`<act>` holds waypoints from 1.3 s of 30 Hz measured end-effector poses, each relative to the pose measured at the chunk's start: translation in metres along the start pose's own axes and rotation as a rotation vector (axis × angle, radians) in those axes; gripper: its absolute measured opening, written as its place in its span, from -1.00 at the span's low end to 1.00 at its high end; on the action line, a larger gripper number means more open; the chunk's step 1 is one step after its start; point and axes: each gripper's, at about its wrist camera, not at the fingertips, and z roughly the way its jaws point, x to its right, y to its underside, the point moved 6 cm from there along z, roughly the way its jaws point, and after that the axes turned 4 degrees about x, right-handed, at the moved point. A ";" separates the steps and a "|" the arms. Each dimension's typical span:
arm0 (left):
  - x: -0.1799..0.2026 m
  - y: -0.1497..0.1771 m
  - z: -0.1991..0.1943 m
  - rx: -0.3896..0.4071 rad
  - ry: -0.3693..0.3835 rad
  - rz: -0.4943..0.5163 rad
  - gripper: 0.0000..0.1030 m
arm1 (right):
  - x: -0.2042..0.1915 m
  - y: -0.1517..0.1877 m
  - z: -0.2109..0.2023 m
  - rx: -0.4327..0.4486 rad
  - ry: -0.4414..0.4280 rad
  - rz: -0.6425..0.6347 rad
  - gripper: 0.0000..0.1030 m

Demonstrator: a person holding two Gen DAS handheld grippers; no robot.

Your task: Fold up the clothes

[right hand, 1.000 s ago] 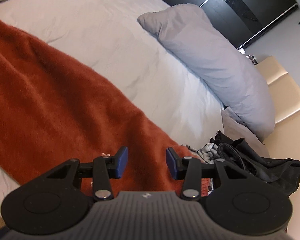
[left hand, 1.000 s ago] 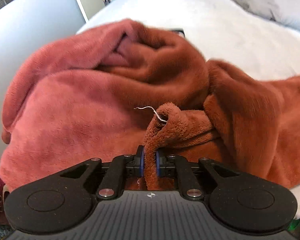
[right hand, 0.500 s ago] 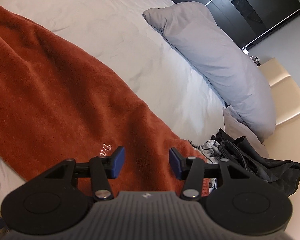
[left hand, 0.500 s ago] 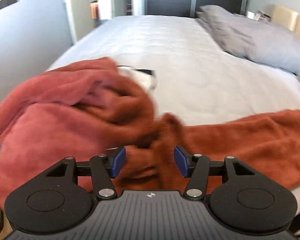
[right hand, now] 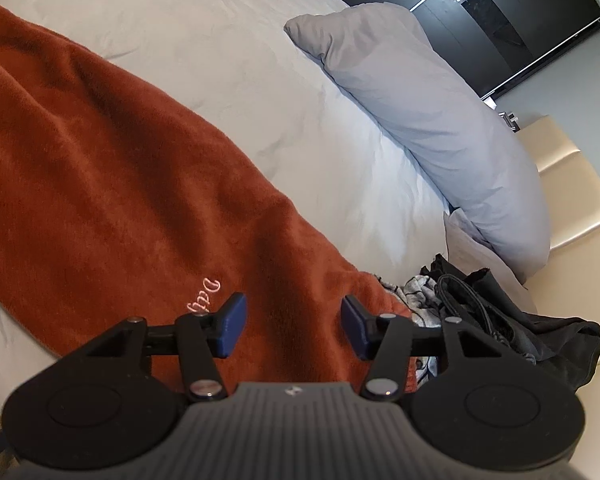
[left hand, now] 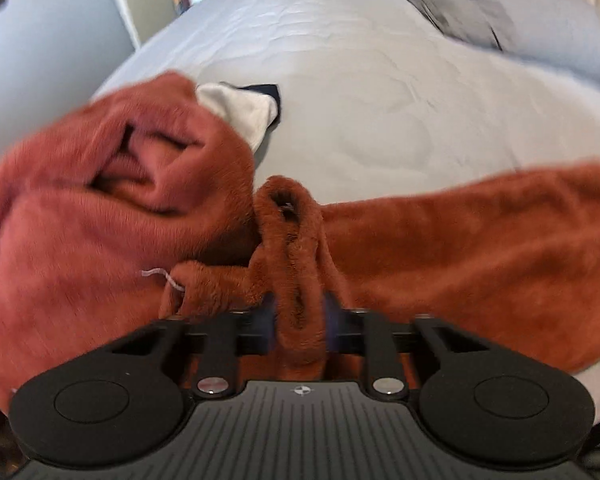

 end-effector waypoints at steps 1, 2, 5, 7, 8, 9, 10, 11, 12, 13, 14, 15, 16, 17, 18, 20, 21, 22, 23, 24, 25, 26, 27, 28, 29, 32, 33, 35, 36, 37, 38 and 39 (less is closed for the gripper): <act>-0.005 0.000 -0.005 0.005 0.008 -0.022 -0.74 | 0.000 0.001 0.000 -0.002 -0.001 -0.001 0.09; -0.011 0.000 -0.012 0.018 0.018 -0.042 -0.75 | 0.000 0.001 0.000 -0.004 -0.002 -0.002 0.09; -0.030 0.001 -0.026 0.041 0.038 -0.109 -0.76 | -0.001 0.002 0.001 -0.007 -0.001 -0.006 0.09; -0.044 0.003 -0.034 0.033 0.030 -0.141 -0.77 | -0.001 0.002 0.001 -0.011 0.002 -0.010 0.10; -0.052 0.005 -0.037 0.028 0.023 -0.159 -0.78 | -0.001 0.003 0.002 -0.014 0.003 -0.012 0.10; -0.061 0.006 -0.039 0.018 0.019 -0.185 -0.78 | -0.001 0.004 0.003 -0.018 0.005 -0.013 0.10; -0.070 0.008 -0.040 0.005 0.023 -0.212 -0.78 | -0.001 0.004 0.004 -0.023 0.007 -0.014 0.10; -0.077 0.011 -0.040 -0.017 0.033 -0.227 -0.78 | -0.001 0.005 0.005 -0.028 0.009 -0.014 0.10; -0.081 0.015 -0.037 -0.044 0.039 -0.230 -0.78 | -0.001 0.005 0.006 -0.032 0.010 -0.014 0.10; -0.083 0.019 -0.033 -0.072 0.037 -0.221 -0.78 | -0.001 0.006 0.007 -0.037 0.010 -0.015 0.10; -0.082 0.023 -0.026 -0.095 0.031 -0.200 -0.78 | -0.001 0.005 0.009 -0.041 0.010 -0.017 0.10; -0.080 0.027 -0.019 -0.106 0.019 -0.173 -0.76 | -0.002 0.005 0.010 -0.044 0.009 -0.019 0.10; -0.078 0.029 -0.011 -0.111 0.004 -0.143 -0.75 | -0.003 0.004 0.010 -0.045 0.008 -0.023 0.10; -0.075 0.032 -0.004 -0.116 -0.011 -0.112 -0.73 | -0.004 0.002 0.010 -0.044 0.006 -0.026 0.10; -0.074 0.033 0.002 -0.116 -0.033 -0.082 -0.69 | -0.006 0.001 0.010 -0.043 0.005 -0.030 0.10; -0.070 0.034 0.007 -0.100 -0.075 -0.016 -0.57 | -0.008 -0.003 0.009 -0.035 0.002 -0.038 0.10; -0.068 0.035 0.008 -0.094 -0.093 0.019 -0.40 | -0.009 -0.005 0.008 -0.029 0.001 -0.042 0.11; -0.066 0.035 0.008 -0.085 -0.115 0.046 -0.05 | -0.010 -0.006 0.007 -0.024 0.001 -0.046 0.12; -0.064 0.035 0.006 -0.068 -0.132 0.069 0.10 | -0.011 -0.007 0.007 -0.024 0.000 -0.049 0.12; -0.062 0.034 0.003 -0.046 -0.143 0.091 0.20 | -0.012 -0.007 0.008 -0.023 -0.002 -0.052 0.13; -0.059 0.033 -0.001 -0.023 -0.145 0.115 0.20 | -0.013 -0.007 0.008 -0.022 -0.003 -0.054 0.13; -0.055 0.033 -0.003 -0.003 -0.136 0.136 0.27 | -0.014 -0.007 0.008 -0.024 -0.005 -0.057 0.13; -0.052 0.032 -0.005 0.013 -0.127 0.154 0.38 | -0.014 -0.007 0.009 -0.029 -0.007 -0.057 0.14; -0.049 0.032 -0.004 0.019 -0.125 0.172 0.44 | -0.015 -0.007 0.010 -0.032 -0.009 -0.058 0.14; -0.047 0.033 0.000 0.014 -0.130 0.191 0.45 | -0.015 -0.007 0.011 -0.035 -0.012 -0.058 0.14; -0.050 0.034 0.021 -0.046 -0.180 0.197 0.45 | -0.017 -0.008 0.012 -0.038 -0.017 -0.064 0.14; -0.052 0.034 0.027 -0.063 -0.186 0.188 0.45 | -0.018 -0.008 0.012 -0.037 -0.019 -0.066 0.15; -0.057 0.035 0.037 -0.085 -0.172 0.155 0.44 | -0.019 -0.008 0.011 -0.035 -0.025 -0.066 0.18; -0.058 0.035 0.040 -0.091 -0.163 0.145 0.32 | -0.019 -0.008 0.011 -0.034 -0.028 -0.065 0.20; -0.058 0.035 0.042 -0.094 -0.149 0.140 0.06 | -0.019 -0.008 0.012 -0.035 -0.030 -0.065 0.21; -0.057 0.034 0.042 -0.101 -0.133 0.132 -0.11 | -0.019 -0.008 0.012 -0.037 -0.031 -0.063 0.21; -0.056 0.034 0.043 -0.107 -0.117 0.125 -0.25 | -0.019 -0.007 0.013 -0.040 -0.032 -0.062 0.21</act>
